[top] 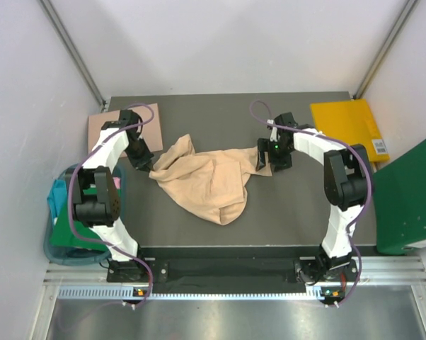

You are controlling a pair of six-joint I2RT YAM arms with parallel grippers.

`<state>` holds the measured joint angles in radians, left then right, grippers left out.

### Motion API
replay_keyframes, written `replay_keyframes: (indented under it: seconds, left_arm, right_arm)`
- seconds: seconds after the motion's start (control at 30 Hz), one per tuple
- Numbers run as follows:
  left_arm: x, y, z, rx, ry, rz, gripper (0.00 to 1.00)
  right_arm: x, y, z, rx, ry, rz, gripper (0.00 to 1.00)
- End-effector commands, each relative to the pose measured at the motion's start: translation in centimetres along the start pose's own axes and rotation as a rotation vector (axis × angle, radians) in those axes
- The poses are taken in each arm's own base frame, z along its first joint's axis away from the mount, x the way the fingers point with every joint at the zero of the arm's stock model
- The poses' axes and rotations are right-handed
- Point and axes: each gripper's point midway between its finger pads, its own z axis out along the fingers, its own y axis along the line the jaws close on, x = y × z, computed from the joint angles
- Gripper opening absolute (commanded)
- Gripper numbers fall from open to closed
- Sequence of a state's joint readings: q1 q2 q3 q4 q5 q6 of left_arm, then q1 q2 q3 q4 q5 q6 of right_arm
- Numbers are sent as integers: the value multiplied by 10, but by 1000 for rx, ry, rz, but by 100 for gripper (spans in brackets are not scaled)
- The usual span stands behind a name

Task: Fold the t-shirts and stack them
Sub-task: Flatten out the tshirt

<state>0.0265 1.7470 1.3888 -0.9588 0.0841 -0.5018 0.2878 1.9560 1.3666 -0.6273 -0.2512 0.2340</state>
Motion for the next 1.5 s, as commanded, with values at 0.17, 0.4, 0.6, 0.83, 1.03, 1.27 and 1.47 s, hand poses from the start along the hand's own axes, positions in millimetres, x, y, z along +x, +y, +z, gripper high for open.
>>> replay_keyframes:
  seconds: [0.17,0.4,0.6,0.83,1.03,1.27,1.47]
  left_arm:
    - [-17,0,-3,-17,-24,43,0]
    - [-21,0,-4,-27,-37,57,0]
    - [-27,1,-9,-35,-69,65,0]
    - [-40,24,-24,-154,-166,57,0]
    - [-31,53,-27,-245,-181,51,0]
    - [-13,97,-14,-366,-107,-24,0]
    - [-25,78,-23,-289,-135,2,70]
  right_arm:
    - [74,-3,60,24,248,57,51]
    - [48,-3,46,90,169,13,0]
    - [-13,-2,-1,187,-24,-47,0]
    - [-99,-39,-100,347,-370,37,0]
    - [-138,-105,-177,420,-608,197,0]
    - [-152,-127,-206,461,-669,190,0]
    - [-145,-121,-188,400,-643,191,0]
